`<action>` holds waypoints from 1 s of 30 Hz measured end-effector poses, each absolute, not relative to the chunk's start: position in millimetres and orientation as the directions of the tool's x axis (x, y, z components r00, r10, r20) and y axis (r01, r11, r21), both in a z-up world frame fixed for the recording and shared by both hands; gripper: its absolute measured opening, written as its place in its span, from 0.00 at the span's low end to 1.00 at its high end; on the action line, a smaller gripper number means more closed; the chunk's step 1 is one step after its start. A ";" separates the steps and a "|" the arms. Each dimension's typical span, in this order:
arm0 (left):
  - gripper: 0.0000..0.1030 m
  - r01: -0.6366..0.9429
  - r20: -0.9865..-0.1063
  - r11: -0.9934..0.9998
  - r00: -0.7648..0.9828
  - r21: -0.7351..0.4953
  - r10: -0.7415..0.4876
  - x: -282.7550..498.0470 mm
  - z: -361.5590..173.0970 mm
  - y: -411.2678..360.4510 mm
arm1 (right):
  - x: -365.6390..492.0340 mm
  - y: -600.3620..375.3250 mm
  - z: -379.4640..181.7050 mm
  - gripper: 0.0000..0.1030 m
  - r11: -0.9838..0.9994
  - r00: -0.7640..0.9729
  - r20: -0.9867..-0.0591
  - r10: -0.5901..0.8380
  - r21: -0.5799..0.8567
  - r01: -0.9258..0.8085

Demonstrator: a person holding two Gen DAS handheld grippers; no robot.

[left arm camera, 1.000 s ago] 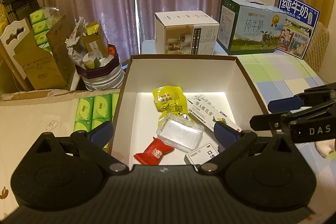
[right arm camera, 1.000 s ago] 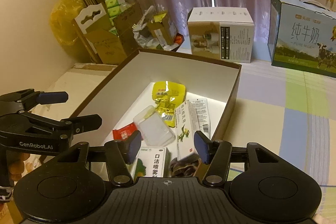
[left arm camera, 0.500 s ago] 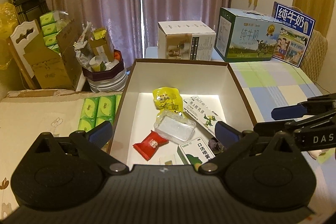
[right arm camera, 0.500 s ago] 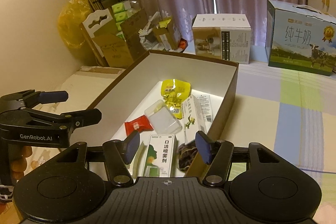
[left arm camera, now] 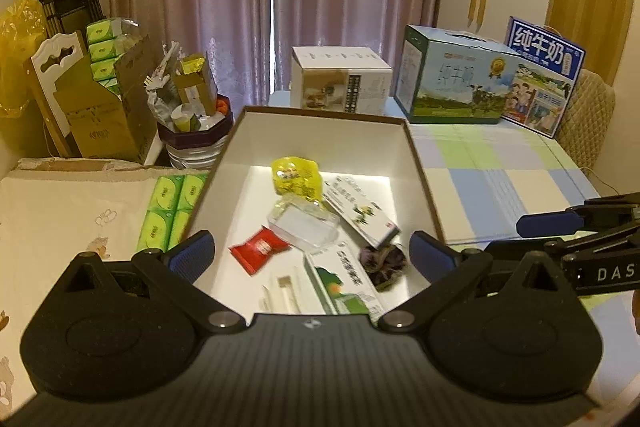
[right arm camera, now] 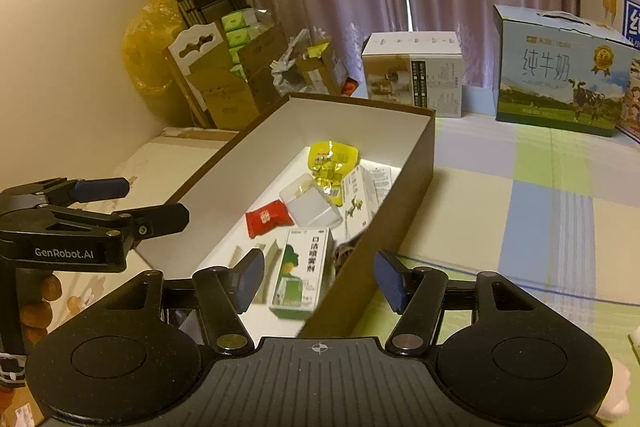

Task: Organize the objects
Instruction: 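Withdraw both tools from the shoebox toward the white towel and pill bottle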

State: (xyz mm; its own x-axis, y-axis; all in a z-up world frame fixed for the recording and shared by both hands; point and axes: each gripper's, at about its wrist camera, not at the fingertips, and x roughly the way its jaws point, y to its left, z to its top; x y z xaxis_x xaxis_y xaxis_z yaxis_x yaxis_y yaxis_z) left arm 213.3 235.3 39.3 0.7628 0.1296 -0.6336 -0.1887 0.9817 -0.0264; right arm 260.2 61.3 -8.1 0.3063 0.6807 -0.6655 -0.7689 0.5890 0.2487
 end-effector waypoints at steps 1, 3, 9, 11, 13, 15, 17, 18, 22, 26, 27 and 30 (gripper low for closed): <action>0.99 -0.188 -0.636 0.982 0.761 -0.030 0.126 211.3 38.9 230.2 | 258.3 56.0 -8.2 0.57 0.587 0.304 -0.665 0.682 0.250 -0.770; 0.99 -0.188 -0.642 0.982 0.757 -0.035 0.122 207.2 37.5 219.8 | 255.7 45.4 -8.4 0.57 0.582 0.297 -0.665 0.686 0.255 -0.772; 0.99 -0.186 -0.656 0.981 0.747 -0.045 0.112 196.7 34.4 186.1 | 251.1 10.0 -9.6 0.57 0.573 0.278 -0.668 0.690 0.269 -0.774; 0.99 -0.188 -0.660 0.981 0.743 -0.044 0.113 194.7 33.7 175.0 | 251.3 -2.2 -10.2 0.57 0.569 0.272 -0.671 0.690 0.271 -0.776; 0.99 -0.185 -0.664 0.982 0.740 -0.046 0.108 192.6 32.7 163.3 | 252.1 -16.6 -12.0 0.57 0.572 0.268 -0.676 0.686 0.274 -0.773; 0.99 -0.180 -0.670 0.982 0.735 -0.048 0.102 192.0 31.1 150.4 | 253.5 -30.5 -14.8 0.57 0.577 0.265 -0.682 0.681 0.277 -0.768; 0.99 -0.174 -0.676 0.983 0.731 -0.054 0.092 192.6 28.9 137.7 | 254.5 -44.0 -17.6 0.57 0.583 0.264 -0.690 0.674 0.278 -0.763; 0.99 -0.172 -0.680 0.984 0.728 -0.057 0.088 192.8 27.4 131.0 | 255.6 -51.5 -19.4 0.57 0.587 0.262 -0.695 0.670 0.279 -0.760; 0.99 -0.149 -0.696 0.986 0.716 -0.070 0.059 194.2 21.3 102.6 | 258.9 -81.1 -29.3 0.57 0.607 0.258 -0.719 0.645 0.277 -0.745; 0.99 -0.121 -0.719 0.990 0.694 -0.075 0.030 197.4 12.0 74.6 | 262.7 -113.9 -39.6 0.57 0.636 0.256 -0.745 0.616 0.279 -0.720; 0.99 -0.112 -0.725 0.991 0.689 -0.077 0.022 198.5 9.4 67.1 | 264.1 -122.2 -41.8 0.57 0.643 0.255 -0.750 0.610 0.281 -0.713; 0.99 -0.081 -0.738 0.993 0.674 -0.082 -0.005 201.2 2.1 44.1 | 269.1 -144.4 -46.3 0.57 0.660 0.255 -0.762 0.596 0.284 -0.695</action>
